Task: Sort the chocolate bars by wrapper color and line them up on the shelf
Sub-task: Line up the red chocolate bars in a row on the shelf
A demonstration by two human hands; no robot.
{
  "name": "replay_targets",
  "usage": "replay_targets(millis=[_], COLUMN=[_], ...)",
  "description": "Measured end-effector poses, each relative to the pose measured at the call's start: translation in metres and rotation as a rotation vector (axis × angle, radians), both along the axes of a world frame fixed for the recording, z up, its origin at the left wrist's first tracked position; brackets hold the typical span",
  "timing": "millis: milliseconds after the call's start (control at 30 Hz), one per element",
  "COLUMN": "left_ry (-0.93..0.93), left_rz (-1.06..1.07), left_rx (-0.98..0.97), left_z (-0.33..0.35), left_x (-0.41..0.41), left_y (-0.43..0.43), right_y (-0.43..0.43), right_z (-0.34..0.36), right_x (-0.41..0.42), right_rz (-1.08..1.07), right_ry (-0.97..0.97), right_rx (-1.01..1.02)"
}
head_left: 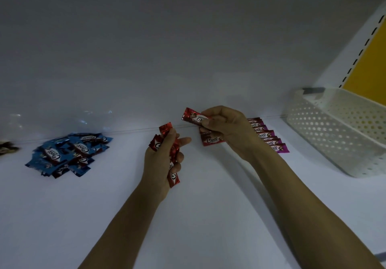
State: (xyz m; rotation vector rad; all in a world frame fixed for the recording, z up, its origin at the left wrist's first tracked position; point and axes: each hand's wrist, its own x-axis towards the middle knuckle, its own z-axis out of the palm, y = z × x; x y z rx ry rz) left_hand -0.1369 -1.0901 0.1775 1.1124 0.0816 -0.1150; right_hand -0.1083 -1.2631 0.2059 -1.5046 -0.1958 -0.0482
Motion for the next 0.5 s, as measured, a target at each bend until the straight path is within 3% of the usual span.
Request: replay_targets(millis=[167,333,500], left_ry=[0.012,0.001,-0.020], left_rz=[-0.004,0.006,-0.013], left_rx=[-0.016,-0.008,0.026], left_z=[0.000,-0.001,-0.003], left_x=[0.001,0.002,0.002], left_y=[0.001,0.000,-0.002], right_y=[-0.005,-0.035,-0.040], right_z=[0.000,-0.004,0.002], right_x=[0.002,0.006,0.005], right_rz=[-0.025,-0.190,-0.204], right_ry=[0.029,0.077,0.056], right_rx=[-0.109,-0.505,-0.403])
